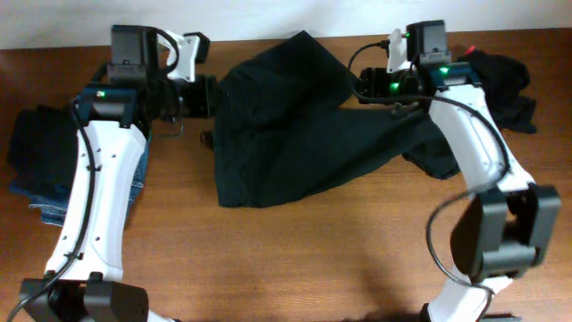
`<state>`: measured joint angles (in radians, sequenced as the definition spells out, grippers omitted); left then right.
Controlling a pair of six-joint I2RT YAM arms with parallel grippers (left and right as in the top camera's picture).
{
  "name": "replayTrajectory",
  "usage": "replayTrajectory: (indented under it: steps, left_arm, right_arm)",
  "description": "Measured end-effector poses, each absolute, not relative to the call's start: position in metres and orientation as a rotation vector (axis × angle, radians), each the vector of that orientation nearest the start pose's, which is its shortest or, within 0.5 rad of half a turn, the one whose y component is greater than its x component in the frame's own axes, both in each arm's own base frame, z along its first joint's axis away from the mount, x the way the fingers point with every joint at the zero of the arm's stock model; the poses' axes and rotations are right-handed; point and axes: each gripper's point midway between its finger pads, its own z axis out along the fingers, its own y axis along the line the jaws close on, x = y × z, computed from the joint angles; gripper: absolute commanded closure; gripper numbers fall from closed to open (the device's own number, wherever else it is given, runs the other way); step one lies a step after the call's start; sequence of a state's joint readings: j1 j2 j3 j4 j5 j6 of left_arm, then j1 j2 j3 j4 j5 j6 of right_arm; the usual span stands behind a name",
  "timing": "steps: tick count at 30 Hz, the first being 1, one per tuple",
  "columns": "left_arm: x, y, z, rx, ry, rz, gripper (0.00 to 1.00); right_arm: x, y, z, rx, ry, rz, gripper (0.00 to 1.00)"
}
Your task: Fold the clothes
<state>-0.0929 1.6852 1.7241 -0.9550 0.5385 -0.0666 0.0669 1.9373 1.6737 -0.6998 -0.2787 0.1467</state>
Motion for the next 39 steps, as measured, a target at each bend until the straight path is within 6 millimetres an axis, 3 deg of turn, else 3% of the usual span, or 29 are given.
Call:
replayTrajectory:
  steps: [6,11,16,17,19,20,30,34,39]
  left_arm:
    - [0.4,-0.118,0.254,0.223,2.545,-0.679,0.99]
    - [0.382,-0.095,0.263,0.109,2.589,-0.522,0.99]
    - [0.359,-0.073,0.27,-0.036,2.631,-0.393,0.99]
    - [0.355,-0.068,0.269,-0.07,2.648,-0.362,0.99]
    - [0.35,-0.059,0.264,-0.13,2.678,-0.301,0.99]
    - [0.348,-0.055,0.262,-0.155,2.688,-0.273,0.99]
    - [0.349,-0.037,0.261,-0.249,2.679,-0.153,0.99]
    - [0.352,-0.036,0.262,-0.251,2.668,-0.139,0.99]
    - [0.353,-0.035,0.262,-0.253,2.662,-0.132,0.99]
  right_arm:
    - [0.524,0.093,0.135,-0.038,2.489,0.519,0.21]
    - [0.544,0.107,0.109,-0.076,2.453,0.572,0.42]
    - [0.566,0.131,0.08,-0.103,2.396,0.629,0.48]
    - [0.568,0.135,0.076,-0.104,2.39,0.637,0.43]
    - [0.568,0.145,0.069,-0.105,2.393,0.659,0.17]
    - [0.566,0.148,0.067,-0.106,2.4,0.669,0.12]
    - [0.531,0.151,0.043,-0.046,2.588,0.709,0.09]
    - [0.527,0.158,0.048,0.017,2.589,0.829,0.09]
    - [0.538,0.167,0.062,0.131,2.531,0.939,0.08]
